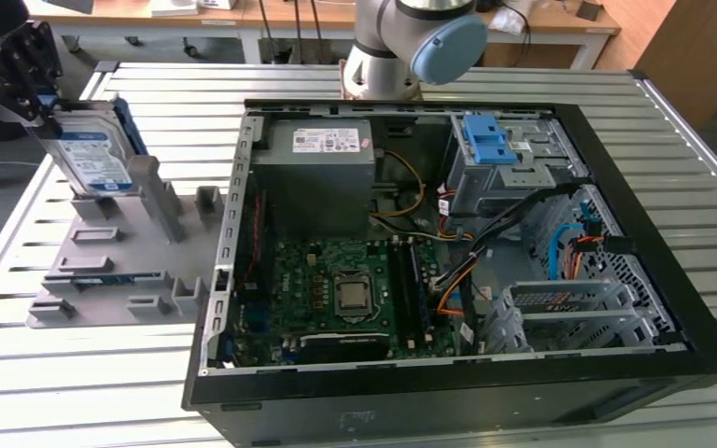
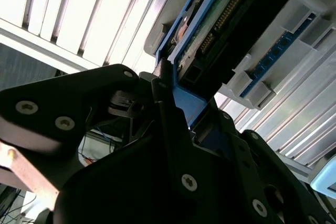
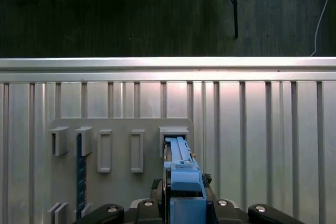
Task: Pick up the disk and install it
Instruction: 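Pick up the disk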
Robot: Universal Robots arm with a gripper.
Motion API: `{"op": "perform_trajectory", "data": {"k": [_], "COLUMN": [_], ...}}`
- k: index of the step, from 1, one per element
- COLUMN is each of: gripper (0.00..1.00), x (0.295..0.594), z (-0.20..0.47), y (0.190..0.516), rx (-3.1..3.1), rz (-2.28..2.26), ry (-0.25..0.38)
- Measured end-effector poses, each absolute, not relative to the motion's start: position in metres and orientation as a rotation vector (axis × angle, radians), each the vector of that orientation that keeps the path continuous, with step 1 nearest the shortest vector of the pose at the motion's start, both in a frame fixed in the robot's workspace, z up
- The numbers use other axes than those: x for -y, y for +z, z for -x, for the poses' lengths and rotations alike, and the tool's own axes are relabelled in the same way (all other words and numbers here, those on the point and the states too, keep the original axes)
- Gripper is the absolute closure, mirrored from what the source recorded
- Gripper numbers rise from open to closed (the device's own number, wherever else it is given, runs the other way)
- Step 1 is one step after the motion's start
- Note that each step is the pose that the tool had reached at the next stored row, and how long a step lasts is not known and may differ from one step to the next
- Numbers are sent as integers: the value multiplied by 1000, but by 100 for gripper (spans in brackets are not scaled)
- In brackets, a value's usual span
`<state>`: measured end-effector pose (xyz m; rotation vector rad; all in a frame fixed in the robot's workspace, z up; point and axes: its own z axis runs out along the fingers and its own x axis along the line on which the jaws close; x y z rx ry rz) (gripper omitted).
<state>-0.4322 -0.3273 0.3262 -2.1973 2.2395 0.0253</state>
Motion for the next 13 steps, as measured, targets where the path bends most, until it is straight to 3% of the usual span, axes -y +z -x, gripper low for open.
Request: {"op": "perform_trajectory", "data": {"k": [13], "gripper": [64], "x": [327], "z": [432], "y": [333], "rx": [-2239], "rz": [2197], "ry": [25]}}
